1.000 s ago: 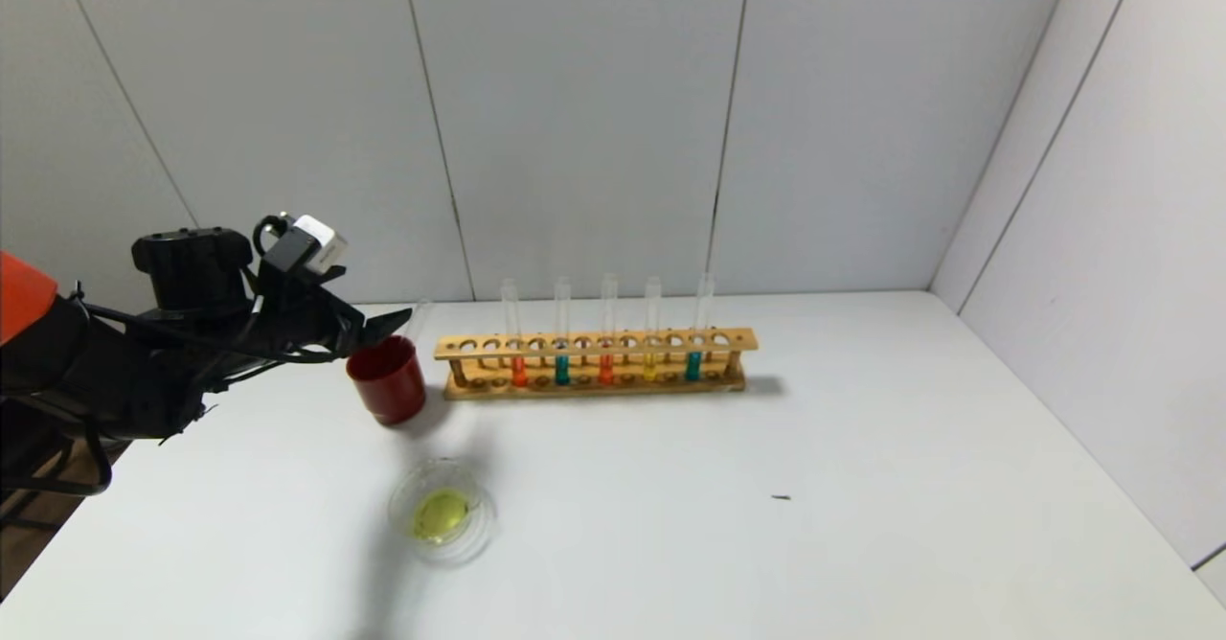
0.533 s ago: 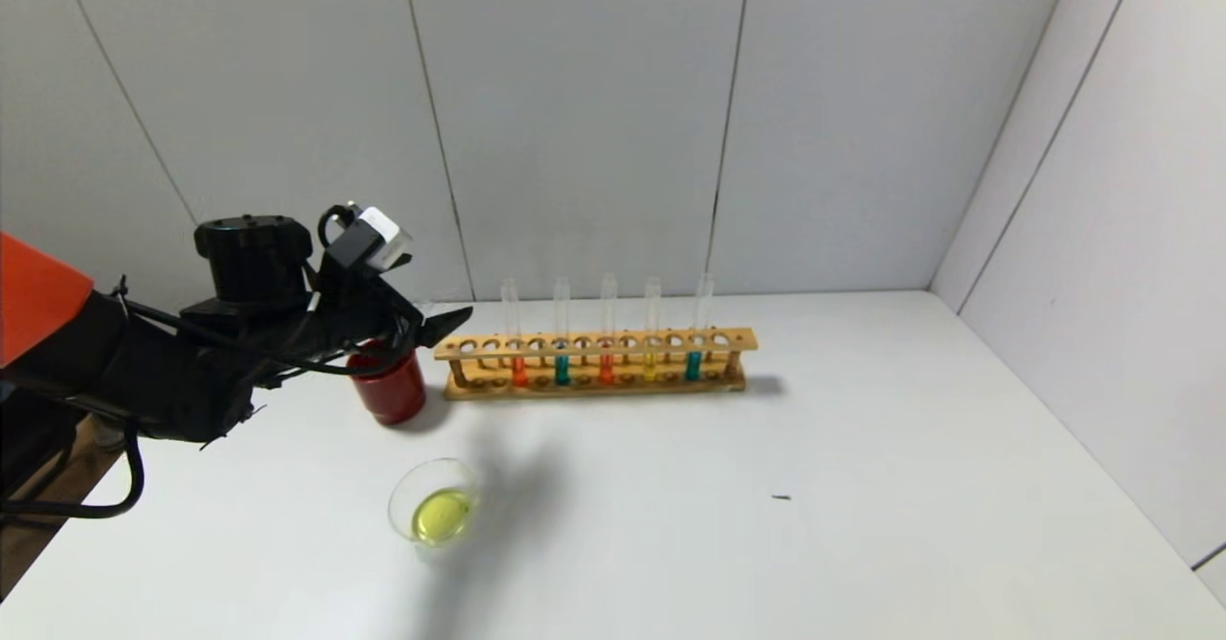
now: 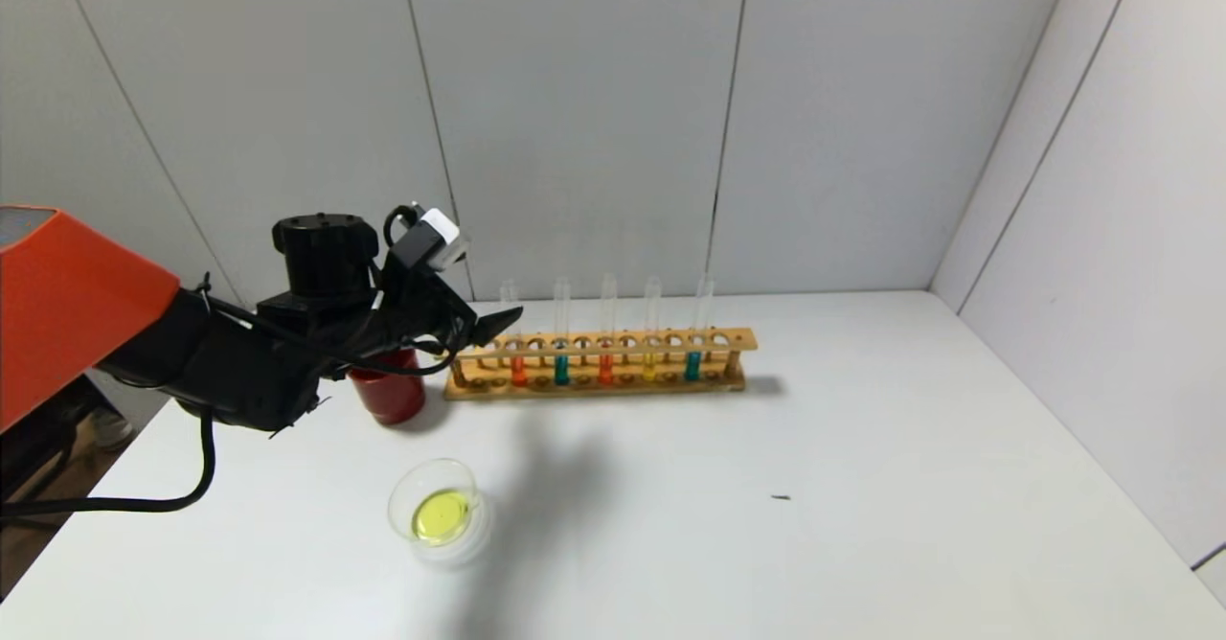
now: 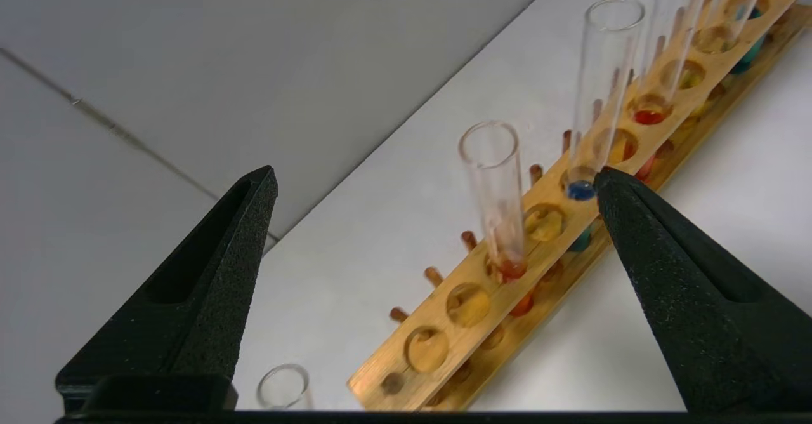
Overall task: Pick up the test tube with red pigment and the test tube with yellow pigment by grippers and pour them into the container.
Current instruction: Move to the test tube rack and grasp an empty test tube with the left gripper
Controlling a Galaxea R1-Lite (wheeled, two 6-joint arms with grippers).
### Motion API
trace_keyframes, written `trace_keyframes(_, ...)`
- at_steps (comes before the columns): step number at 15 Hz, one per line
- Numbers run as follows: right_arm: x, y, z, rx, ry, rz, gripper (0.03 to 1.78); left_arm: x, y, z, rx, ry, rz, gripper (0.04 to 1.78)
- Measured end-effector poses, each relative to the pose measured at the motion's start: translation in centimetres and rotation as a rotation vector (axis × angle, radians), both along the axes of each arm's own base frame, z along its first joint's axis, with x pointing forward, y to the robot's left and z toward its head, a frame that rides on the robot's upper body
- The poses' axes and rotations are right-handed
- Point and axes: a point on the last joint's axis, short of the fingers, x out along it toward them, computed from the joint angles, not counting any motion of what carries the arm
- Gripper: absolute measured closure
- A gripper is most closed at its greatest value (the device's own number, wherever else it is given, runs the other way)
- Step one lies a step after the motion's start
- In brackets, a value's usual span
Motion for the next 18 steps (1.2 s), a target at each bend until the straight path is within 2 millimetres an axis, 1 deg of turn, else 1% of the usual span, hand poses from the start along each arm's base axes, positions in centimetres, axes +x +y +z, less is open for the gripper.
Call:
trace_keyframes(4, 0.0, 0.0, 0.0, 0.000, 0.000, 0.000, 0.06, 1.6, -1.2, -0.8, -0.001, -0.006, -0.020, 0.07)
trace_keyframes(7, 0.0, 0.0, 0.0, 0.000, 0.000, 0.000, 0.06, 2.8, -1.6, -1.6, -0.002, -0.004, -0.020, 0.08)
trace_keyframes(9, 0.0, 0.0, 0.0, 0.000, 0.000, 0.000, 0.06, 3.1, -1.7, -2.1, -0.001, -0.001, -0.020, 0.17)
trace_keyframes(10, 0.0, 0.0, 0.0, 0.000, 0.000, 0.000, 0.06, 3.3, -1.7, -2.3, -0.001, 0.002, -0.019, 0.27)
trace_keyframes(12, 0.0, 0.0, 0.0, 0.000, 0.000, 0.000, 0.06, 3.5, -1.7, -2.5, -0.001, 0.004, -0.017, 0.51)
trace_keyframes(16, 0.0, 0.0, 0.0, 0.000, 0.000, 0.000, 0.06, 3.8, -1.8, -2.8, 0.000, 0.005, -0.019, 1.24)
trace_keyframes(17, 0.0, 0.0, 0.0, 0.000, 0.000, 0.000, 0.06, 3.8, -1.9, -2.8, -0.001, 0.005, -0.022, 1.36)
trace_keyframes(18, 0.0, 0.0, 0.0, 0.000, 0.000, 0.000, 0.06, 3.7, -1.9, -2.8, -0.001, 0.005, -0.026, 1.43)
